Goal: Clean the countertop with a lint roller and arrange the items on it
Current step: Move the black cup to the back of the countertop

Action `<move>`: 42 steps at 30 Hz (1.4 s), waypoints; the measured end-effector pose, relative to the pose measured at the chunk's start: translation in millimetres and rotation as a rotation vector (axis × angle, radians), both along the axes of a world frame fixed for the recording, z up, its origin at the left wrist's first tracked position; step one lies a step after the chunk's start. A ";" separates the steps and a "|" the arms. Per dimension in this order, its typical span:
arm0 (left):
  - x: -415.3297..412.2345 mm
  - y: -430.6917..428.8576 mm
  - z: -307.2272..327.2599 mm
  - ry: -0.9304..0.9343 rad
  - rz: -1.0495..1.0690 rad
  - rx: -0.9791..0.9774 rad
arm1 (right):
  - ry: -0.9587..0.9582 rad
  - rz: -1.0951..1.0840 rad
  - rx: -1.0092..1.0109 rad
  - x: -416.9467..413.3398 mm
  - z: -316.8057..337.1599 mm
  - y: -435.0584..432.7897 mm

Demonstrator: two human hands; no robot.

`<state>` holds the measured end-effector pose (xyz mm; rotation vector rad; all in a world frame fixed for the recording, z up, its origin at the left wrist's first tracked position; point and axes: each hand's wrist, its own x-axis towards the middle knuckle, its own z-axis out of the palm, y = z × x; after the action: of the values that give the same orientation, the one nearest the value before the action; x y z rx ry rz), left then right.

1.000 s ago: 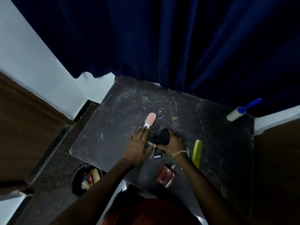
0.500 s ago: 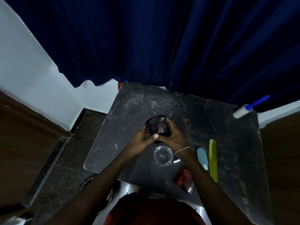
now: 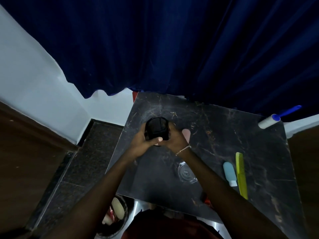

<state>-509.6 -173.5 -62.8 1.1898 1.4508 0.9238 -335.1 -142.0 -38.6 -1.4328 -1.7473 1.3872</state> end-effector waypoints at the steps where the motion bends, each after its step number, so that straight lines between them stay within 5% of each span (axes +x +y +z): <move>1: -3.3 4.2 -2.1 0.009 -0.004 0.002 | -0.015 -0.013 -0.004 -3.8 -3.7 4.2; 17: -48.5 125.7 -27.3 0.102 -0.049 0.047 | -0.285 -0.024 0.010 -60.1 -31.3 142.8; 42: -81.2 235.2 -111.3 0.230 -0.067 0.003 | -0.324 -0.003 -0.122 -87.7 -103.0 248.3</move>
<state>-590.8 61.6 -174.1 1.3737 1.5807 0.7626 -422.8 106.3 -141.6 -1.8102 -1.8782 1.3381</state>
